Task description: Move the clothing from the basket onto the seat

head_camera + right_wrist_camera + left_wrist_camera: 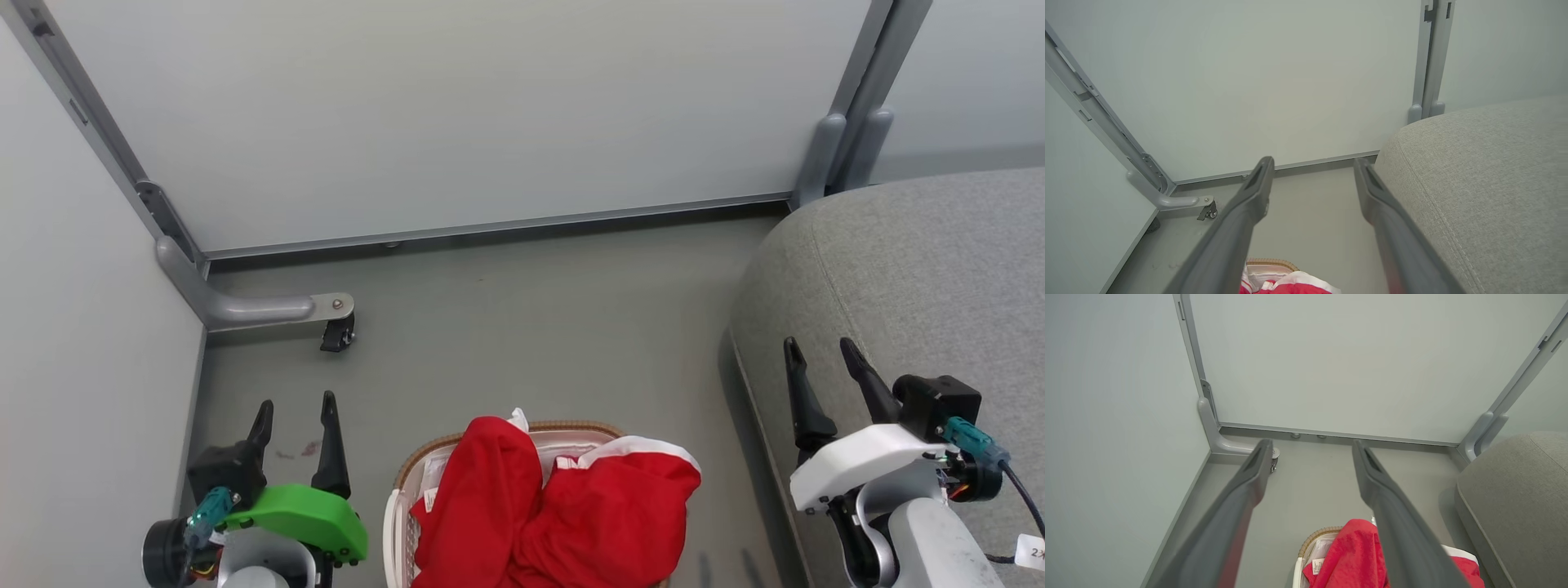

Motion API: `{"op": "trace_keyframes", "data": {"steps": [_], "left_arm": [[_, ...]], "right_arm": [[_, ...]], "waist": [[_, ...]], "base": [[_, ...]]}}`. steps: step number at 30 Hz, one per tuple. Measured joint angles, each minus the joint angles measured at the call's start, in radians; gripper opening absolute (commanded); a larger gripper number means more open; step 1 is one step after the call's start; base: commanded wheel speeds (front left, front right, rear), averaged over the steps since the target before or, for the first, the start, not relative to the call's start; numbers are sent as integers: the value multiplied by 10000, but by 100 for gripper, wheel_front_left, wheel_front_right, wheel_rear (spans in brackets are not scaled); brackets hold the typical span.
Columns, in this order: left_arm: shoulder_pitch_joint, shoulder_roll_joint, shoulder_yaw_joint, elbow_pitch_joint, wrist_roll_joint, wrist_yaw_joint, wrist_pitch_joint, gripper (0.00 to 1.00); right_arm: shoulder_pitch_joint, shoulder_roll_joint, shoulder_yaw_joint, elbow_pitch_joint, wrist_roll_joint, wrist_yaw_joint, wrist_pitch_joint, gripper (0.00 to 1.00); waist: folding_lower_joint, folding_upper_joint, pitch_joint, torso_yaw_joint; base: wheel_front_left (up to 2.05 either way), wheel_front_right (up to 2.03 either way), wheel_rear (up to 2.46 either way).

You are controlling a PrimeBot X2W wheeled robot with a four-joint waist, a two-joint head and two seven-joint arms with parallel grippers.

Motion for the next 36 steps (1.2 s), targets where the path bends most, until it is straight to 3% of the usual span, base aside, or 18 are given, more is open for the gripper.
{"op": "trace_keyframes", "data": {"steps": [14,19,28,36], "left_arm": [[1,-48,73,-384,1197,180,-311,100],[102,-140,90,-240,1499,171,-405,100],[165,-303,35,150,2092,-111,-571,100],[-753,-462,-198,460,2573,-485,-725,100]], "right_arm": [[-119,2,-213,-451,-915,0,-305,100],[-95,0,-196,6,-1287,0,-399,100],[-233,-4,-27,98,-1988,2,-571,100],[-1074,-8,117,-460,-2610,4,-721,100]], "waist": [[0,0,67,126],[0,0,68,148],[0,0,434,60],[0,0,1438,-105]], "base": [[0,0,0],[0,0,0],[0,0,0],[0,0,0]]}}
